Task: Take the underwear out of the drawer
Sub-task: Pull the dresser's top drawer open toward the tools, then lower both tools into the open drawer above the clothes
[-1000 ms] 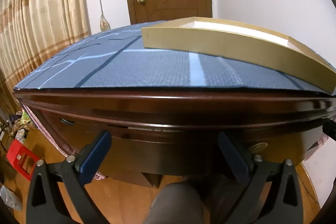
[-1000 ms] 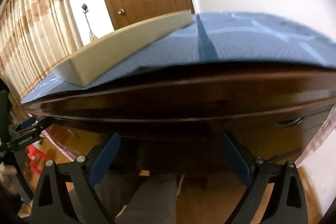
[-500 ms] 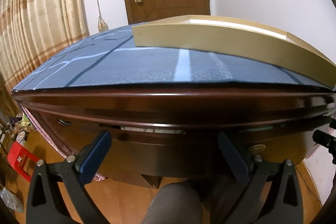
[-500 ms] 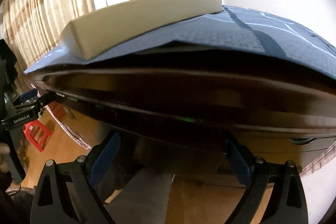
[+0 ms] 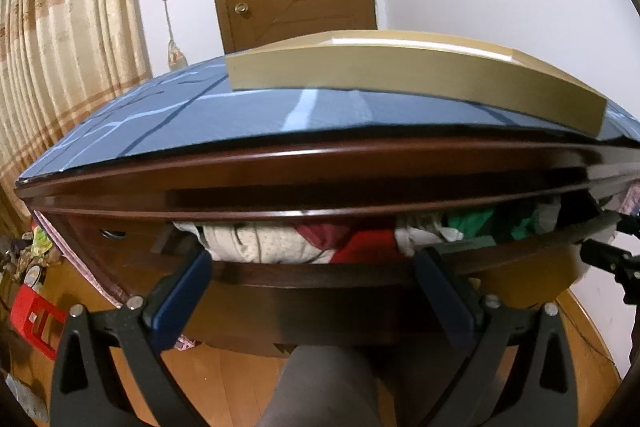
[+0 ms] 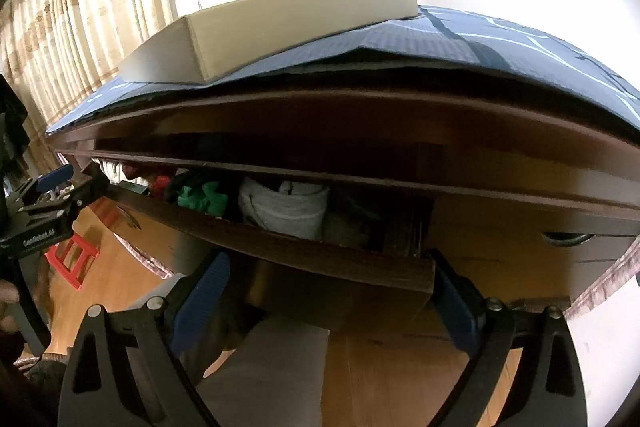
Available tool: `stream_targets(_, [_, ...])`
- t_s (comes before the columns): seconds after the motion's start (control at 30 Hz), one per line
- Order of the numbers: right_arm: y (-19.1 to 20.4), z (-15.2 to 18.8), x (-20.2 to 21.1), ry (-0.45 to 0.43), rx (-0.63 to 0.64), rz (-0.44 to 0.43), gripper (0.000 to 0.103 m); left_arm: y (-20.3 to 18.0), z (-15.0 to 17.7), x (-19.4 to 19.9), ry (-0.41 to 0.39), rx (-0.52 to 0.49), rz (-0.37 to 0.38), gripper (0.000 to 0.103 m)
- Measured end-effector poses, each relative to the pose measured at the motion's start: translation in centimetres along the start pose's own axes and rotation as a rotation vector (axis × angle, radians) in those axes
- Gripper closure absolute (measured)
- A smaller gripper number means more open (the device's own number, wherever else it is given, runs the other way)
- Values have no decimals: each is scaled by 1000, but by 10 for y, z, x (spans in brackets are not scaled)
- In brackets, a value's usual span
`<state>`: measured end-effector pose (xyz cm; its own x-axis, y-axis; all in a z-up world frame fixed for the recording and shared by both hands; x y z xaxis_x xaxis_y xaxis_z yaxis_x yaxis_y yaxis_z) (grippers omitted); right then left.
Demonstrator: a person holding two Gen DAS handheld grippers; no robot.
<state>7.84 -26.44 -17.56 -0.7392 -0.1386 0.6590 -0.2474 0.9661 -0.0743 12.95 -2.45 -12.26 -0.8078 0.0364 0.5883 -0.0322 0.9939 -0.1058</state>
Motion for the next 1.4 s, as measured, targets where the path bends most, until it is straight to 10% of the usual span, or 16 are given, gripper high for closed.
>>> stream_targets(0.93, [12, 25, 26, 4, 12, 4, 6, 10, 29, 32, 106, 3, 128, 0])
stream_targets(1.4, [8, 25, 29, 12, 15, 6, 6, -4, 28, 57, 46, -177, 125, 2])
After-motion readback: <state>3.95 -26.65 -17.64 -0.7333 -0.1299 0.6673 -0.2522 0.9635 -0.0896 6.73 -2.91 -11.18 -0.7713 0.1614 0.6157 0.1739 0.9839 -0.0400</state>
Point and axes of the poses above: each gripper's, at about its wrist camera, not at the fingertips, and x roughly against the way its jaws point, y to its left, z to its underside, the point moved 8 cm from there along -x, roughly the way its jaws point, and after that the axes turned 14 degrees about x, right-handed, at the moved point
